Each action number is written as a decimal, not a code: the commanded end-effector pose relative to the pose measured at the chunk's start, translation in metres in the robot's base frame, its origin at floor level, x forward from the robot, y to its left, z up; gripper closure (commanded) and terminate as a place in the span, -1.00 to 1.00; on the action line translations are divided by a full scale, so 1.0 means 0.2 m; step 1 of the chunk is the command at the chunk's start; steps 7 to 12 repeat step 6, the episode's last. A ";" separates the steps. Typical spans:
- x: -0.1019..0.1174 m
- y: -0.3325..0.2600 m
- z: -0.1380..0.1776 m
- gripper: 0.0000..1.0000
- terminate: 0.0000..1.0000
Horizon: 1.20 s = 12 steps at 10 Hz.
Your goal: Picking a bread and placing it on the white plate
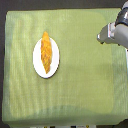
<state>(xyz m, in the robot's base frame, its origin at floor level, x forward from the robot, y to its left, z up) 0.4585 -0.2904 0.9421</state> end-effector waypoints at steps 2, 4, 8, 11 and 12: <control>0.01 -0.02 -0.02 -1.00 -1.00; 0.01 0.01 -0.02 -1.00 -1.00; 0.01 -0.01 -0.02 -1.00 1.00; 0.01 -0.01 -0.02 -1.00 1.00; 0.01 -0.01 -0.02 -1.00 1.00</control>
